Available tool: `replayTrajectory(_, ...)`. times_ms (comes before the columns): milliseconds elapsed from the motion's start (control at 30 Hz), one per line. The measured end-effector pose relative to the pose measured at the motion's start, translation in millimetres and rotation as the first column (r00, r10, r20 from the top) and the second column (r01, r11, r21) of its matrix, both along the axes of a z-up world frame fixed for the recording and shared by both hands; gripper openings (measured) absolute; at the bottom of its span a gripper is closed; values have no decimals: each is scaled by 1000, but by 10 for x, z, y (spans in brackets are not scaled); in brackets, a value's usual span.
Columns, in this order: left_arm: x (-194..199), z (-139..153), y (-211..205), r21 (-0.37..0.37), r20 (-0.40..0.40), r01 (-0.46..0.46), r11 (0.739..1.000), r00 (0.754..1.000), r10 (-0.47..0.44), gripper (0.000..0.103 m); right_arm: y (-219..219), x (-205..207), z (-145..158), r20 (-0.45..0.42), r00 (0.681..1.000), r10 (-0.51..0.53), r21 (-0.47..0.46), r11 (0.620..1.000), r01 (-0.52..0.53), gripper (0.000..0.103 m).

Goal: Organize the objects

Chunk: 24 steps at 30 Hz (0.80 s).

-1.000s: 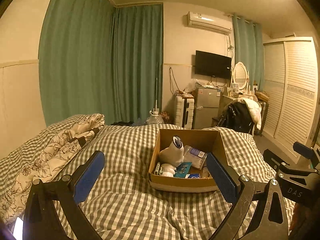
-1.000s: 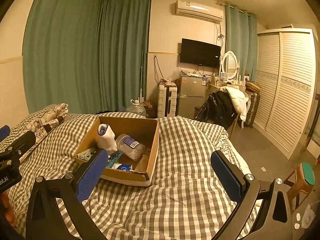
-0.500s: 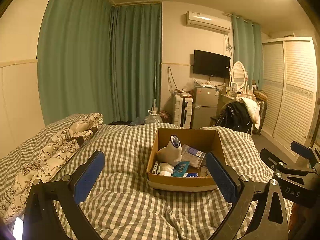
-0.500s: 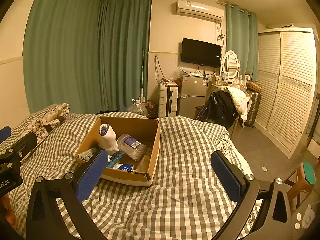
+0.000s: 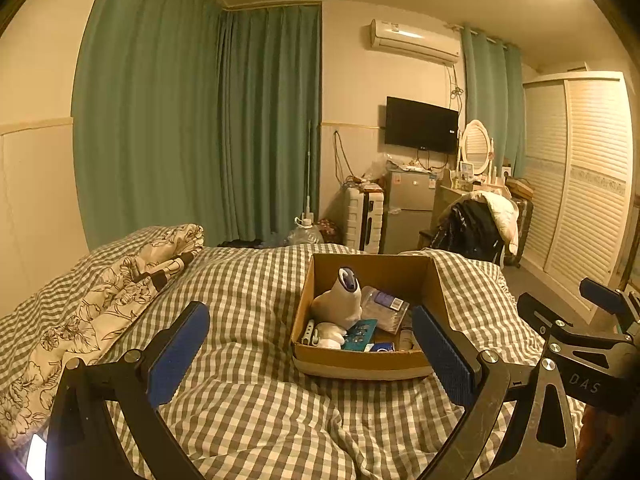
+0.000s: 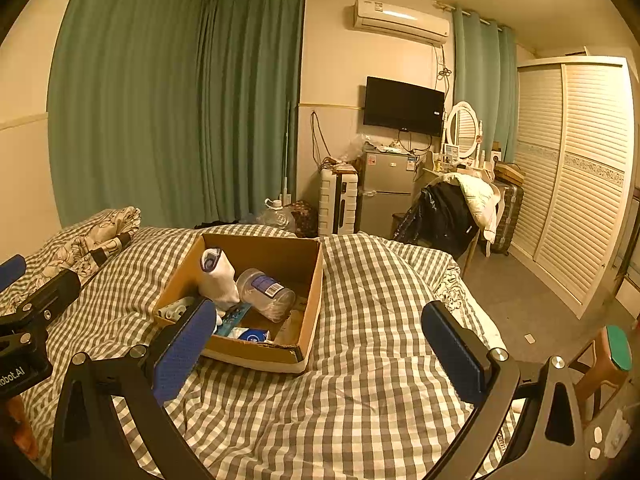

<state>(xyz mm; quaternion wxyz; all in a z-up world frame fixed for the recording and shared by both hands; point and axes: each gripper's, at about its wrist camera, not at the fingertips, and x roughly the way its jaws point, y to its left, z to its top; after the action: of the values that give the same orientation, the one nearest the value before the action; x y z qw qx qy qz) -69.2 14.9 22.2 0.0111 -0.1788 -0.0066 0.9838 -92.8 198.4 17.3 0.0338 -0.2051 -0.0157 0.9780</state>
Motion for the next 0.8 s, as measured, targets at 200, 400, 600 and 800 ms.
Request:
replayTrajectory(200, -1, 1, 0, 1, 1, 1, 1000, 1000, -1, 103, -7, -2, -8, 2, 1000, 0, 0, 1000, 0, 103)
replayTrajectory(400, 1, -7, 5, 2, 2, 1, 1000, 1000, -1, 103, -13, 9, -11, 5, 1000, 1, 1, 1000, -1, 103)
replayTrajectory(600, 7, -10, 1, 3, 0, 0, 1000, 1000, 0, 103, -17, 27, -12, 5, 1000, 2, 3, 1000, -2, 103)
replayTrajectory(800, 7, -6, 1, 4, 1, 0, 1000, 1000, 0, 103, -7, 37, -9, 4, 1000, 3, 4, 1000, -3, 103)
